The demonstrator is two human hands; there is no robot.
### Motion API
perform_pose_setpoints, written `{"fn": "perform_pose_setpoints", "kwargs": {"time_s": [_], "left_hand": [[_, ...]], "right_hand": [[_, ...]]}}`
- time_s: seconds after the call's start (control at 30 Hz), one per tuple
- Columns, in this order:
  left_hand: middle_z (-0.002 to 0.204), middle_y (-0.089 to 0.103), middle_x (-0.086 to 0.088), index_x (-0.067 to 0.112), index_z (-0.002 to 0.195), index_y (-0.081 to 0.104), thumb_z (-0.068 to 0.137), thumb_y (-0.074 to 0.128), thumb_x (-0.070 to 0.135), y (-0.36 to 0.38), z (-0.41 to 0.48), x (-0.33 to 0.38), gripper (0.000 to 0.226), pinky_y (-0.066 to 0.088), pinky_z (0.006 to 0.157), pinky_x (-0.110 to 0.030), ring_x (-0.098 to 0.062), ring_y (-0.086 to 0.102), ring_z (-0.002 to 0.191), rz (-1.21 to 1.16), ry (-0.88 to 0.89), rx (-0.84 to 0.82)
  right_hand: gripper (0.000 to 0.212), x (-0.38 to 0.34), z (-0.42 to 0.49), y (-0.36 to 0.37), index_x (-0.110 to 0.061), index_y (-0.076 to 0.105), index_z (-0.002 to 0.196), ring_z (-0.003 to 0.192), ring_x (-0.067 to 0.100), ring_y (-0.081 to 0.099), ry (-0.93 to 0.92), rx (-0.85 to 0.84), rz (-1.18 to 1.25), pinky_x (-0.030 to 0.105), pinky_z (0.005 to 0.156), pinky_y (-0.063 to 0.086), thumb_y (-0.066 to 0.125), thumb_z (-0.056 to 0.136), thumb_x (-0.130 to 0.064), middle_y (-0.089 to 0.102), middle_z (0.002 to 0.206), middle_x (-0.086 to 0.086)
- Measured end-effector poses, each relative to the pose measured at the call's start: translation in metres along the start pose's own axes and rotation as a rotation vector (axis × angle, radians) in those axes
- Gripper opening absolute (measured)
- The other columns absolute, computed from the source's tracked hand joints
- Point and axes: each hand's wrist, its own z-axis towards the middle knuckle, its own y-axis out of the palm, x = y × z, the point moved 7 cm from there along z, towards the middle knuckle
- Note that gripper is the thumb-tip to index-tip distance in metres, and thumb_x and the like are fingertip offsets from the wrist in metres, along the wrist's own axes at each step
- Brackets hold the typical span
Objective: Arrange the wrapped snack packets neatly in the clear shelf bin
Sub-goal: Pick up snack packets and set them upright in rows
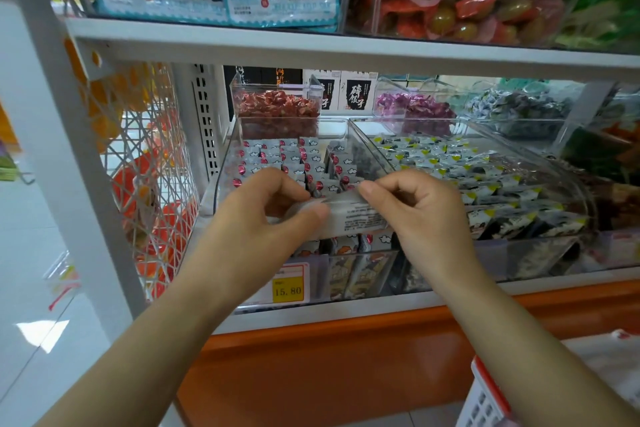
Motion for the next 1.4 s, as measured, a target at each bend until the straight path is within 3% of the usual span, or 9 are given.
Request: {"fn": "perform_pose_setpoints", "kwargs": {"time_s": [0.27, 0.43, 0.53, 0.73, 0.97, 1.13, 1.23, 1.3, 1.4], "left_hand": [[0.055, 0.064, 0.008, 0.016, 0.065, 0.066, 0.080, 0.065, 0.030, -0.016, 0.009, 0.001, 0.020, 0.036, 0.038, -0.007, 0.001, 0.049, 0.038, 0.189, 0.004, -0.036], [0.057, 0.066, 0.010, 0.013, 0.070, 0.066, 0.077, 0.064, 0.032, -0.019, 0.010, 0.002, 0.021, 0.040, 0.043, -0.006, 0.003, 0.056, 0.044, 0.131, 0.012, -0.030], [0.074, 0.069, 0.008, 0.022, 0.083, 0.064, 0.064, 0.066, 0.044, -0.011, 0.007, -0.001, 0.029, 0.053, 0.059, -0.014, -0.002, 0.065, 0.064, 0.033, -0.026, -0.115], [0.084, 0.068, 0.006, 0.030, 0.088, 0.061, 0.081, 0.066, 0.021, -0.011, 0.009, -0.005, 0.012, 0.055, 0.068, -0.019, -0.003, 0.065, 0.075, 0.072, -0.003, -0.125], [0.087, 0.068, 0.008, 0.031, 0.092, 0.061, 0.085, 0.061, 0.021, -0.004, 0.009, -0.005, 0.012, 0.054, 0.069, -0.017, -0.002, 0.064, 0.078, 0.056, 0.008, -0.161], [0.089, 0.069, 0.003, 0.026, 0.088, 0.062, 0.090, 0.056, 0.021, -0.007, 0.012, -0.015, 0.008, 0.057, 0.064, -0.020, -0.007, 0.068, 0.073, 0.025, -0.064, -0.037], [0.082, 0.067, 0.001, 0.029, 0.080, 0.061, 0.092, 0.054, 0.023, -0.017, 0.014, -0.015, 0.015, 0.059, 0.067, -0.034, -0.014, 0.068, 0.070, 0.014, -0.087, 0.111], [0.079, 0.066, 0.001, 0.029, 0.078, 0.060, 0.093, 0.053, 0.023, -0.017, 0.015, -0.014, 0.017, 0.058, 0.057, -0.028, -0.011, 0.068, 0.065, -0.036, -0.096, 0.137], [0.087, 0.066, 0.006, 0.025, 0.098, 0.062, 0.094, 0.047, 0.033, -0.021, 0.021, -0.014, 0.017, 0.056, 0.055, -0.028, -0.010, 0.064, 0.067, 0.082, -0.062, 0.199]], "right_hand": [[0.016, -0.006, -0.003, 0.010, -0.020, 0.068, 0.068, 0.061, 0.010, 0.060, -0.008, -0.082, 0.011, 0.024, 0.056, 0.047, 0.067, 0.084, -0.019, 0.067, 0.065, -0.003], [0.017, -0.007, -0.004, 0.012, -0.018, 0.068, 0.067, 0.057, 0.006, 0.057, 0.002, -0.060, 0.026, 0.018, 0.052, 0.042, 0.066, 0.084, -0.020, 0.064, 0.061, -0.001], [0.017, -0.005, -0.003, 0.009, -0.018, 0.068, 0.070, 0.057, 0.003, 0.056, 0.011, -0.031, -0.007, 0.011, 0.051, 0.040, 0.065, 0.085, -0.023, 0.062, 0.059, -0.007], [0.019, -0.001, 0.007, 0.008, -0.028, 0.069, 0.068, 0.060, -0.004, 0.062, 0.088, -0.301, 0.013, 0.005, 0.051, 0.043, 0.066, 0.083, -0.016, 0.069, 0.066, -0.017], [0.013, 0.002, 0.012, 0.000, -0.022, 0.070, 0.069, 0.060, -0.006, 0.062, 0.071, -0.340, 0.045, 0.005, 0.057, 0.044, 0.067, 0.079, -0.014, 0.068, 0.062, -0.017], [0.016, 0.009, 0.003, 0.009, -0.019, 0.073, 0.078, 0.068, 0.011, 0.071, 0.163, -0.230, 0.238, 0.019, 0.055, 0.056, 0.061, 0.084, -0.028, 0.074, 0.077, -0.005], [0.039, 0.007, -0.003, 0.021, -0.034, 0.066, 0.104, 0.089, 0.008, 0.069, 0.158, -0.288, 0.240, 0.020, 0.074, 0.056, 0.068, 0.067, -0.043, 0.072, 0.098, -0.009], [0.041, 0.005, -0.003, 0.026, -0.041, 0.062, 0.107, 0.093, 0.009, 0.068, 0.128, -0.288, 0.203, 0.023, 0.079, 0.056, 0.071, 0.067, -0.038, 0.070, 0.104, -0.008], [0.030, 0.003, 0.006, 0.018, -0.035, 0.063, 0.102, 0.080, 0.015, 0.070, 0.126, -0.123, 0.221, 0.020, 0.065, 0.057, 0.071, 0.078, -0.019, 0.069, 0.096, 0.006]]}}
